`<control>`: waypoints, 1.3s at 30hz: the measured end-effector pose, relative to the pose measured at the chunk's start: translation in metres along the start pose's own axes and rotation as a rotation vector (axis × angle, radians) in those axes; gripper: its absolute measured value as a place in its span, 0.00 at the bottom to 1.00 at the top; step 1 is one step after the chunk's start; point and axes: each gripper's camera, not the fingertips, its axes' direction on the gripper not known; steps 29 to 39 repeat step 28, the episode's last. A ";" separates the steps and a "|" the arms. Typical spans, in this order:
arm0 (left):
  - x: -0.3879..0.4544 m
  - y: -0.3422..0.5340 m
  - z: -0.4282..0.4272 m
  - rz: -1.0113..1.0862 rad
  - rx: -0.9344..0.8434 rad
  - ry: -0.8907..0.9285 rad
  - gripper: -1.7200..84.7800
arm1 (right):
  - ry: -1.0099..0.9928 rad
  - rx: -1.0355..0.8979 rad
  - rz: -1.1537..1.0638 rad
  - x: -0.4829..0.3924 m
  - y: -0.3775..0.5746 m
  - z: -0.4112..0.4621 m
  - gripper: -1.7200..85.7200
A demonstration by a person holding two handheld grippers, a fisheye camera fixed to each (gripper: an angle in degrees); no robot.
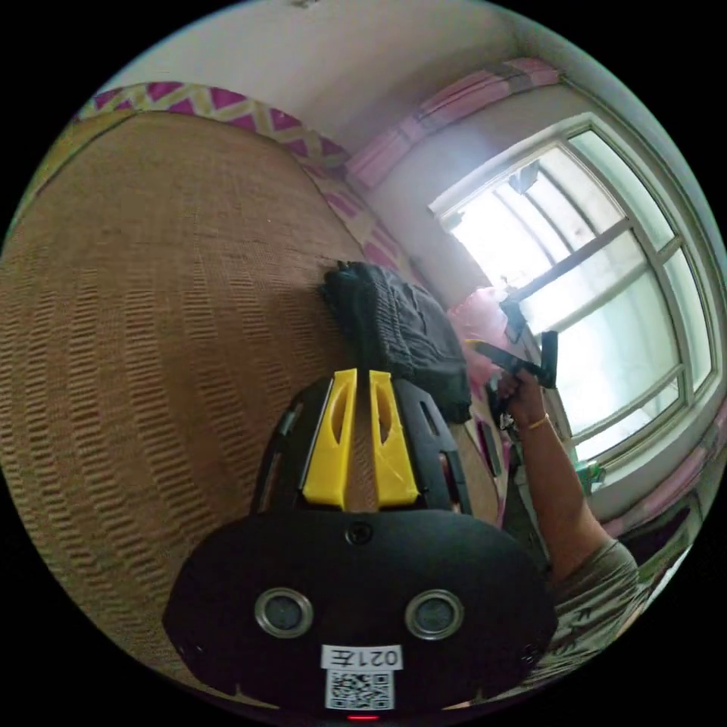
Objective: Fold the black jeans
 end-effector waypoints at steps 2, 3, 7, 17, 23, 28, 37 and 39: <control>0.014 0.024 -0.033 0.065 0.036 -0.029 0.04 | 0.029 0.022 -0.101 -0.031 0.012 -0.011 0.12; 0.025 0.043 -0.057 0.111 0.075 -0.079 0.03 | 0.049 0.017 -0.167 -0.056 0.021 -0.017 0.12; 0.055 0.108 -0.129 0.187 0.191 -0.368 0.02 | 0.120 0.121 -0.415 -0.153 0.059 -0.042 0.09; 0.062 0.294 -0.286 0.112 0.318 -0.881 0.12 | 0.084 0.412 -0.718 -0.397 0.129 -0.072 0.14; 0.051 0.382 -0.364 -0.103 0.410 -0.978 0.06 | 0.030 0.395 -0.847 -0.527 0.132 -0.061 0.15; 0.032 0.440 -0.392 -0.290 0.429 -0.974 0.01 | -0.050 0.277 -0.947 -0.629 0.128 -0.029 0.15; 0.032 0.440 -0.392 -0.290 0.429 -0.974 0.01 | -0.050 0.277 -0.947 -0.629 0.128 -0.029 0.15; 0.032 0.440 -0.392 -0.290 0.429 -0.974 0.01 | -0.050 0.277 -0.947 -0.629 0.128 -0.029 0.15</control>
